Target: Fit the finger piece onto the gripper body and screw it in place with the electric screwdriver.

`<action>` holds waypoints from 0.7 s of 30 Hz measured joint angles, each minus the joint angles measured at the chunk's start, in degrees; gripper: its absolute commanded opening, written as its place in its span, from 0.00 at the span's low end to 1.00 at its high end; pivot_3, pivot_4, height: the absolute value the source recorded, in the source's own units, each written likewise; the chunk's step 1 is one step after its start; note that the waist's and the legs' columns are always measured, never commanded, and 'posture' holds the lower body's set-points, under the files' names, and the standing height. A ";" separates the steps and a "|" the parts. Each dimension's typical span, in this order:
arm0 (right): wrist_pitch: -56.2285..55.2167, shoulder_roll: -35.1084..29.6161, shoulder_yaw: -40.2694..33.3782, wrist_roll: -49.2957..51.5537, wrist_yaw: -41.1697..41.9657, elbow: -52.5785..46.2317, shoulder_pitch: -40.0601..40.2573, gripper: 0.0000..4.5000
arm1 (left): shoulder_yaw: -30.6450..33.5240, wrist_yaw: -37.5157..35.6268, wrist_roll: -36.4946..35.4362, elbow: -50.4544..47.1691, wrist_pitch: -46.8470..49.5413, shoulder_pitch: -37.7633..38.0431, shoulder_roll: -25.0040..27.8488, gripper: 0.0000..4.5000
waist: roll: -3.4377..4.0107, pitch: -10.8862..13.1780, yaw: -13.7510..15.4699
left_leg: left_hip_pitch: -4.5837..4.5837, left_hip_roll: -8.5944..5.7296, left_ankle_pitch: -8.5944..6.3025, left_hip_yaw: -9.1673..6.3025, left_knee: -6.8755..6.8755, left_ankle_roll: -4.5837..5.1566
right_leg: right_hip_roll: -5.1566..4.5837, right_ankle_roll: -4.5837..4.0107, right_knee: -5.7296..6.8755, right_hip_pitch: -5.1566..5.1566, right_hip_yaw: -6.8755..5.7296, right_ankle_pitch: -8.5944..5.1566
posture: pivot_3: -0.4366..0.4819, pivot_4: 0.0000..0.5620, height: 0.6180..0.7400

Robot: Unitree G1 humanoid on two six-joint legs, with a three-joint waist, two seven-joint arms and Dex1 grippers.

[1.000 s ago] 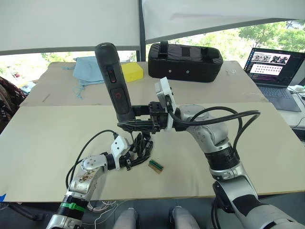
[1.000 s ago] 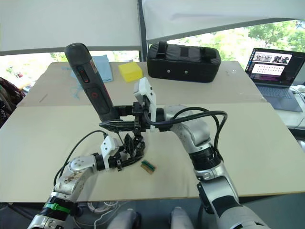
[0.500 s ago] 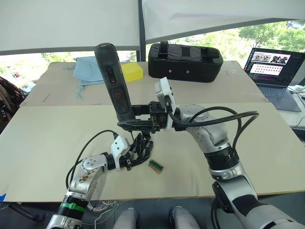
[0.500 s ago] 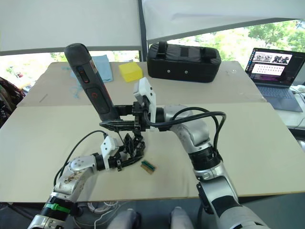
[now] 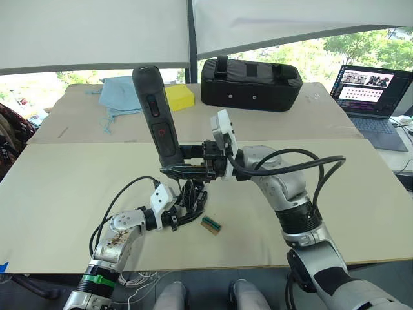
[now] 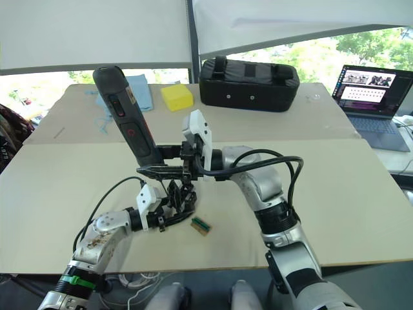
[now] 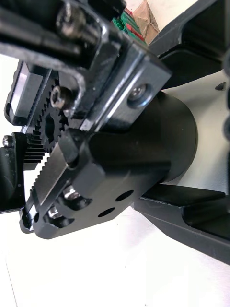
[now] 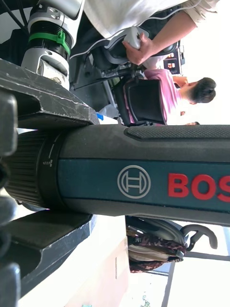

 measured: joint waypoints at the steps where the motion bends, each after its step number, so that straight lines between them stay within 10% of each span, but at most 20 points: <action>1: -0.44 0.00 0.00 -0.02 0.02 0.00 0.21 0.42 | 0.00 0.00 0.00 0.00 0.00 0.00 0.00 0.51 | 0.00 0.00 0.00 | 0.00 0.00 0.00 0.00 0.00 0.00 | 0.00 0.00 0.00 0.00 0.00 0.00 | 0.48 0.27 1.00; 21: -6.01 -0.01 0.81 -0.51 -0.31 -1.37 3.51 0.42 | 0.20 0.23 0.02 -0.22 0.02 0.26 0.37 0.51 | 0.03 -0.06 -0.01 | 0.05 0.01 0.00 0.00 0.00 0.00 | 0.01 0.00 0.01 0.04 0.00 0.00 | 0.48 0.27 1.00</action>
